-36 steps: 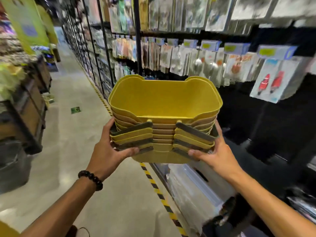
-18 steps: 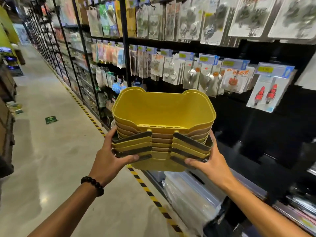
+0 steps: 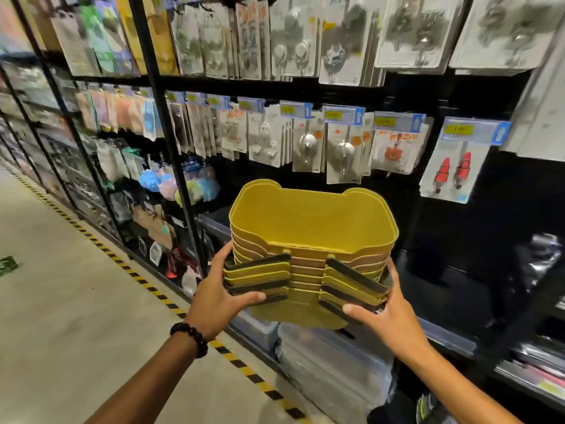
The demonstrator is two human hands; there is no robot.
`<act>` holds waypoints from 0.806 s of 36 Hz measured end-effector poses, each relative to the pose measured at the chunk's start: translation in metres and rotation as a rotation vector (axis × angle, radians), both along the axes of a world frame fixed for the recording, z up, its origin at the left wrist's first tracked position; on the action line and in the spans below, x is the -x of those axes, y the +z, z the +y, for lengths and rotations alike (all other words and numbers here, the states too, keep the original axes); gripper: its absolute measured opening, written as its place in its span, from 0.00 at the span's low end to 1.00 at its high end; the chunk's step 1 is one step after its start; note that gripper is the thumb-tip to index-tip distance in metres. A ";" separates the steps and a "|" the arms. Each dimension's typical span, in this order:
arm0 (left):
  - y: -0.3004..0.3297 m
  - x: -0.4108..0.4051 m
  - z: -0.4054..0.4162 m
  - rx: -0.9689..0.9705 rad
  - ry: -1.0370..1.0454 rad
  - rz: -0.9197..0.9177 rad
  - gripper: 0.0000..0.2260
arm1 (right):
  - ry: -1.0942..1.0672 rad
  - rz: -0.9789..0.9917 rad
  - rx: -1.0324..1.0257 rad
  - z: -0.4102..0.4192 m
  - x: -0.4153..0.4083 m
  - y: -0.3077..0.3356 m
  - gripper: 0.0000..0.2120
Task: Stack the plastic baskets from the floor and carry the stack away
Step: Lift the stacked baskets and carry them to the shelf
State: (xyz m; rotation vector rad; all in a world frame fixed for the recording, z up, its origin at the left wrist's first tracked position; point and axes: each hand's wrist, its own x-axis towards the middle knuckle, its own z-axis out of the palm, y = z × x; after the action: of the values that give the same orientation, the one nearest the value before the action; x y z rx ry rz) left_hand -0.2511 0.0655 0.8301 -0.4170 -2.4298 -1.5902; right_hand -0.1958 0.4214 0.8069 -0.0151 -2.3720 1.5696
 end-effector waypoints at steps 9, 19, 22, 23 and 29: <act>0.002 0.116 -0.005 0.015 -0.087 -0.022 0.49 | -0.087 -0.021 0.023 -0.014 0.087 -0.016 0.63; -0.023 0.219 -0.022 0.003 -0.159 -0.066 0.49 | -0.175 -0.051 0.006 -0.041 0.158 -0.027 0.62; -0.036 0.254 -0.026 -0.014 -0.213 -0.095 0.49 | -0.219 -0.057 0.012 -0.053 0.175 -0.035 0.62; -0.040 0.266 -0.027 -0.014 -0.238 -0.099 0.50 | -0.234 -0.060 0.014 -0.057 0.179 -0.039 0.62; -0.065 0.334 -0.035 -0.023 -0.389 -0.166 0.51 | -0.333 -0.082 0.058 -0.087 0.203 -0.057 0.61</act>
State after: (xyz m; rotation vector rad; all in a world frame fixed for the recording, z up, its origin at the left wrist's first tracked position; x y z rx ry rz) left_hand -0.5850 0.0309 0.7653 -0.8271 -2.5659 -1.8670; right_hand -0.3987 0.3342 0.7501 -0.4694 -2.2380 1.4979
